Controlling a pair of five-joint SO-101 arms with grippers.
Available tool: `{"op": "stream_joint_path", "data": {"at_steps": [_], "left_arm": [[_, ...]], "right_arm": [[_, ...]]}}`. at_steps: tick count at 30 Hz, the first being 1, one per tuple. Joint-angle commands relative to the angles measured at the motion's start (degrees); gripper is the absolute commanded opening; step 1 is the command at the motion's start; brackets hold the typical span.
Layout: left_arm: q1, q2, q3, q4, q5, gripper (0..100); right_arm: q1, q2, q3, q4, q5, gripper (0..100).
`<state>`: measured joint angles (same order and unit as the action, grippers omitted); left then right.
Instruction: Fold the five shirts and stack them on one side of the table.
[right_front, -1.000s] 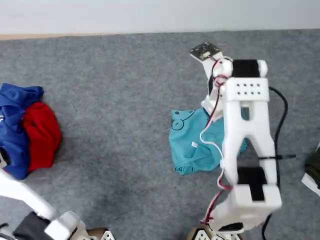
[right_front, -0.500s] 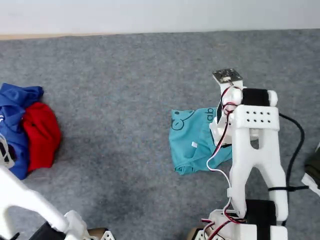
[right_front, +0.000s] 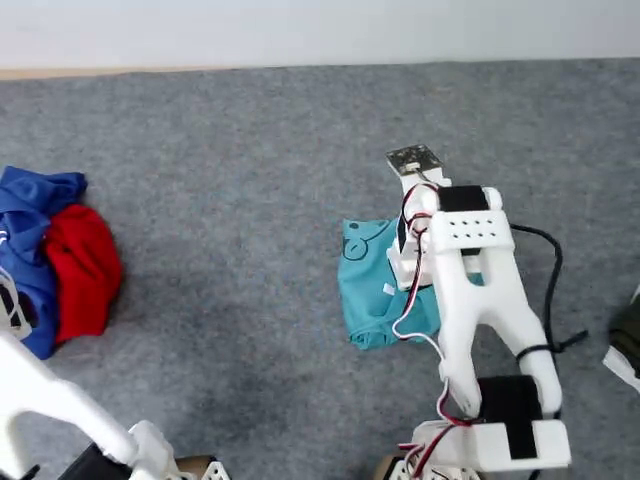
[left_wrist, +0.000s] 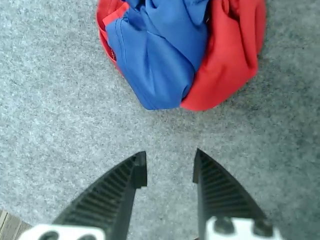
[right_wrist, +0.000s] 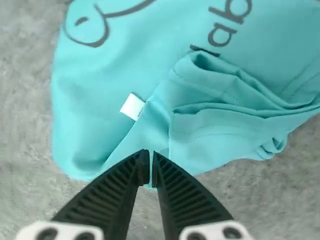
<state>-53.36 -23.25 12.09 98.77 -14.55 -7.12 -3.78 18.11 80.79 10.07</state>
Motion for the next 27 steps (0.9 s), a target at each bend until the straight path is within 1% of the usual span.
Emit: {"op": "stream_joint_path", "data": {"at_steps": [1, 4, 6, 14, 22, 24, 27], "left_arm": [[0.1, -2.0, -0.6, 1.1, 0.0, 15], [0.2, -2.0, -0.6, 0.9, -0.1, 15], [0.3, -2.0, -0.6, 0.9, -0.1, 15], [0.3, -1.9, -0.6, 0.9, -0.2, 15], [0.3, -1.9, -0.6, 0.9, -0.2, 15], [0.3, -1.9, -0.6, 0.9, -0.2, 15], [0.2, -1.9, -0.6, 0.9, -0.2, 15]], "right_arm": [[-0.5, 1.2, -1.8, -0.4, -2.5, 4.5], [-0.7, 2.2, -2.0, -0.3, -4.3, 11.6], [-0.8, 2.7, -2.0, -0.3, -4.7, 13.5], [-0.7, 2.9, -2.1, -0.9, -4.4, 13.7], [1.6, 8.9, -2.6, -2.2, -4.2, 13.3], [3.0, 9.8, -3.5, -2.2, -4.2, 11.5], [5.8, 10.9, -6.2, -1.7, -4.2, 1.7]]}}
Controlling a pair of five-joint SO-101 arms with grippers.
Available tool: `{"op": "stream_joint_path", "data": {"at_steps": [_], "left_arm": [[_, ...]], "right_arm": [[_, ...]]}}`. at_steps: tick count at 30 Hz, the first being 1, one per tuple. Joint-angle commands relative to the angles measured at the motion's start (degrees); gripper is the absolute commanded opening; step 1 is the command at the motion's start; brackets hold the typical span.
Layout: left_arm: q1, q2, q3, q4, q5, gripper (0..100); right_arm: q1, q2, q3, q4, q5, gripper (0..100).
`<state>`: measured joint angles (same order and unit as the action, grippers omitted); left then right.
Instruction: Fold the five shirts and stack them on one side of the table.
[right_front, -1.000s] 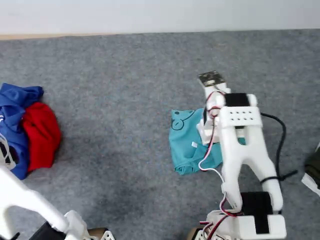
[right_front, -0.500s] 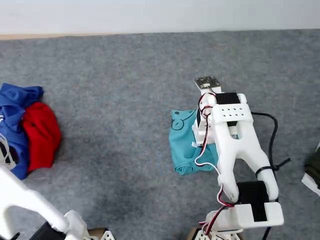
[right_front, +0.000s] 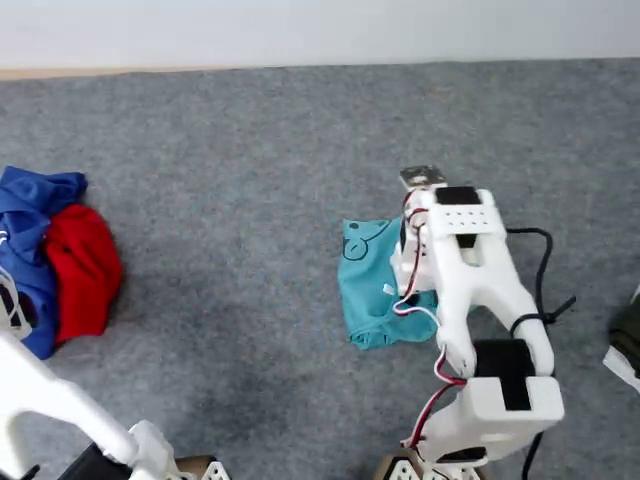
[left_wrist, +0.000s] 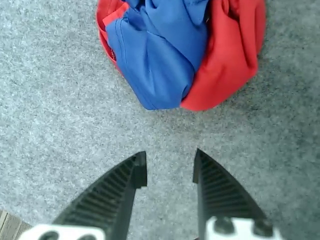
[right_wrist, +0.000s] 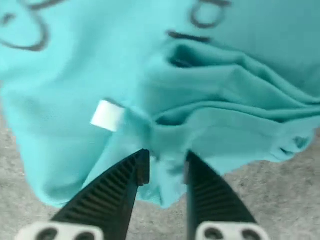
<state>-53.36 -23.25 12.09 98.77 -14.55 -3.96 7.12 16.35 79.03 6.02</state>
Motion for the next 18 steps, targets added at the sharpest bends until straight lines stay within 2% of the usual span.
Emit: {"op": "stream_joint_path", "data": {"at_steps": [1, 10, 18], "left_arm": [[0.2, -1.9, -0.6, 0.9, -0.2, 15], [0.4, -1.9, -0.7, 0.8, -0.3, 15], [0.4, -1.9, -0.7, 0.8, -0.3, 15]], "right_arm": [[3.5, 0.1, -5.2, 0.2, -0.1, 0.6], [11.7, -0.3, -8.4, 6.9, 7.4, 0.9], [23.0, -3.2, -8.4, 11.7, 13.7, 1.1]]}}
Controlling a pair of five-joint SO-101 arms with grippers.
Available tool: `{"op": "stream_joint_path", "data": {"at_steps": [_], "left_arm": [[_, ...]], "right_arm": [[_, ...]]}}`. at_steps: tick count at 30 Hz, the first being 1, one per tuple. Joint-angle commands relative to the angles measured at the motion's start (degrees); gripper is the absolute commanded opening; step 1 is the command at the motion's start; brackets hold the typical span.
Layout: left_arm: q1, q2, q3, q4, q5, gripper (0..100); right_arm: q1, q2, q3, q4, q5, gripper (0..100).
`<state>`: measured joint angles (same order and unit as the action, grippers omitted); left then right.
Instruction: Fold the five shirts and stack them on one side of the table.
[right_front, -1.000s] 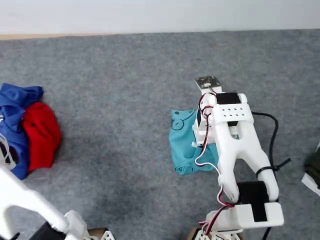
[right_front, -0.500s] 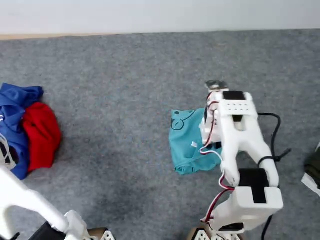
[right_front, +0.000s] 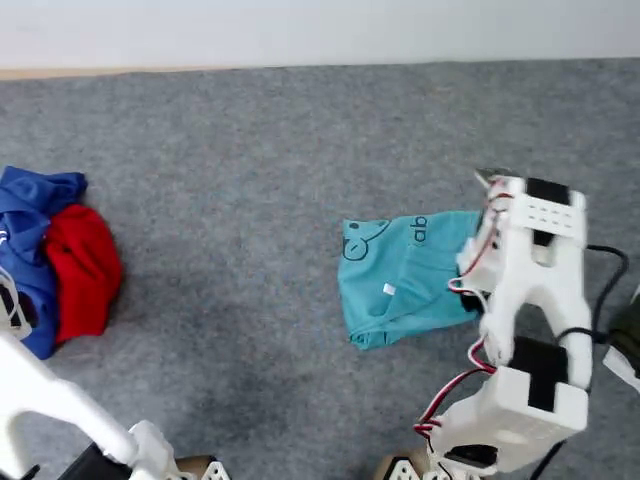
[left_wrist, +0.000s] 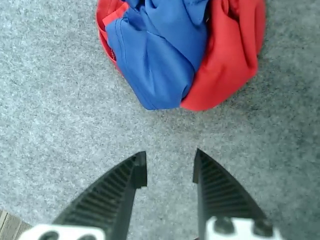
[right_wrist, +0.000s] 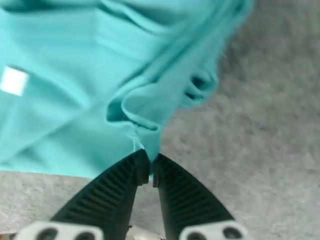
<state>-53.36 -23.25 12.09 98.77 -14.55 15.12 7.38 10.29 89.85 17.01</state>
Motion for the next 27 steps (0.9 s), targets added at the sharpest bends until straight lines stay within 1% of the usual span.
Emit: {"op": "stream_joint_path", "data": {"at_steps": [1, 3, 7, 9, 15, 18, 21, 24, 27], "left_arm": [[0.4, -1.9, -0.8, 0.8, -0.3, 15], [0.4, -1.9, -0.8, 0.8, -0.3, 15], [1.2, -1.9, -0.8, 0.8, -0.3, 15], [2.0, -1.9, -0.8, 0.8, -0.2, 15], [3.1, -2.0, -0.9, 0.8, -0.2, 15], [2.9, -2.0, -0.9, 0.8, -0.2, 15], [2.9, -2.0, -0.9, 0.9, -0.2, 15], [2.9, -2.0, -0.9, 0.9, -0.2, 15], [2.9, -2.0, -0.9, 0.9, -0.2, 15]], "right_arm": [[5.0, -4.4, -2.3, 0.9, 3.3, 1.3], [6.7, -6.2, -2.3, 1.0, 3.8, 4.2], [8.3, -9.1, -2.3, 3.8, 3.7, 18.4], [8.3, -10.2, -2.3, 4.9, 3.5, 22.9], [8.0, -12.3, -2.5, 5.2, 3.6, 23.5], [4.8, -13.6, -2.5, 5.3, 3.3, 23.4], [-0.9, -15.3, -2.6, 4.5, 3.3, 20.5], [-8.0, -15.9, -2.6, 0.0, 3.3, 14.5], [-13.2, -15.2, -2.5, -5.5, 3.3, 14.4]]}}
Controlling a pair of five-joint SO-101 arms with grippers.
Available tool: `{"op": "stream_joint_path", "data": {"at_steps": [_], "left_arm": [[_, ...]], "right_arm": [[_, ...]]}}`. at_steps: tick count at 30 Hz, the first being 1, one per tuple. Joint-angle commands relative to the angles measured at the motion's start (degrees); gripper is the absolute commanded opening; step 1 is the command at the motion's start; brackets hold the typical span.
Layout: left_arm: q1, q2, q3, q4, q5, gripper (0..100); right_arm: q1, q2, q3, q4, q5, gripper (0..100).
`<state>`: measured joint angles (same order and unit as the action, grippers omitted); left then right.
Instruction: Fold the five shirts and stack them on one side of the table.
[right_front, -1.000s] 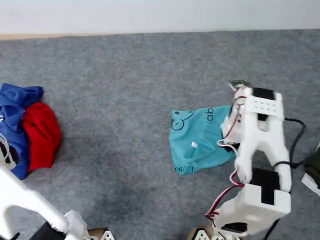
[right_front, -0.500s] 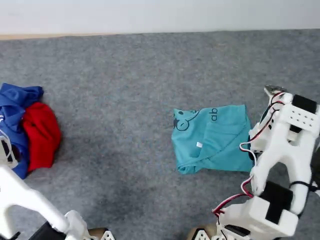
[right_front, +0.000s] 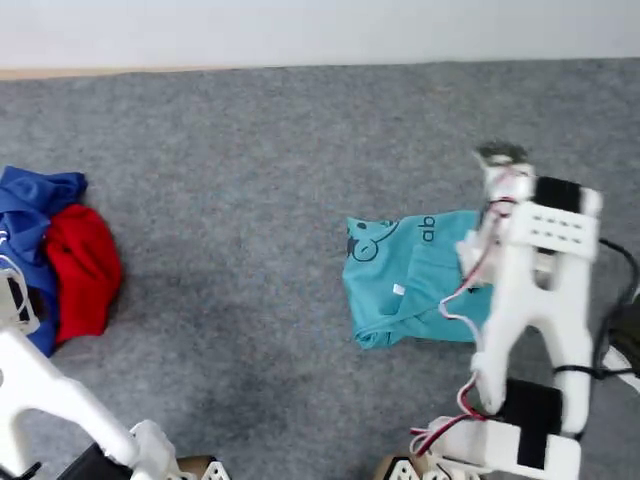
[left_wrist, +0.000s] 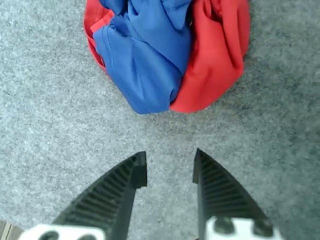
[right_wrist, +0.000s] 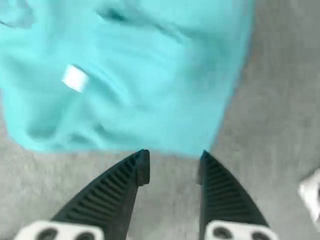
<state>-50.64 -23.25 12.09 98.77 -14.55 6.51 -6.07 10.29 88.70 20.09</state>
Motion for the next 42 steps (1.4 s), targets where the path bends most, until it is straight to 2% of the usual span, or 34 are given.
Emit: {"op": "stream_joint_path", "data": {"at_steps": [1, 7, 12, 22, 39, 42], "left_arm": [[0.2, -2.0, -0.9, 0.9, -0.2, 15], [0.2, -2.0, -0.9, 0.8, -0.2, 15], [0.2, -2.0, -0.8, 0.8, -0.2, 15], [0.4, -1.9, -0.7, 0.8, -0.2, 15], [0.4, -1.9, -0.7, -0.1, -0.2, 15], [0.4, -1.9, -0.7, -0.1, -0.2, 15]], "right_arm": [[-5.6, -1.1, -2.5, -5.9, 0.1, 15.8], [-8.6, 6.3, -2.6, -11.2, -6.2, 27.3], [-11.0, 13.7, -5.7, -11.3, -6.7, 27.4], [-11.1, 25.4, -17.7, -10.8, -6.8, 27.4], [-15.0, 27.5, -18.0, -11.1, -6.8, 27.3], [-14.9, 28.7, -18.3, -10.9, -6.5, 21.8]]}}
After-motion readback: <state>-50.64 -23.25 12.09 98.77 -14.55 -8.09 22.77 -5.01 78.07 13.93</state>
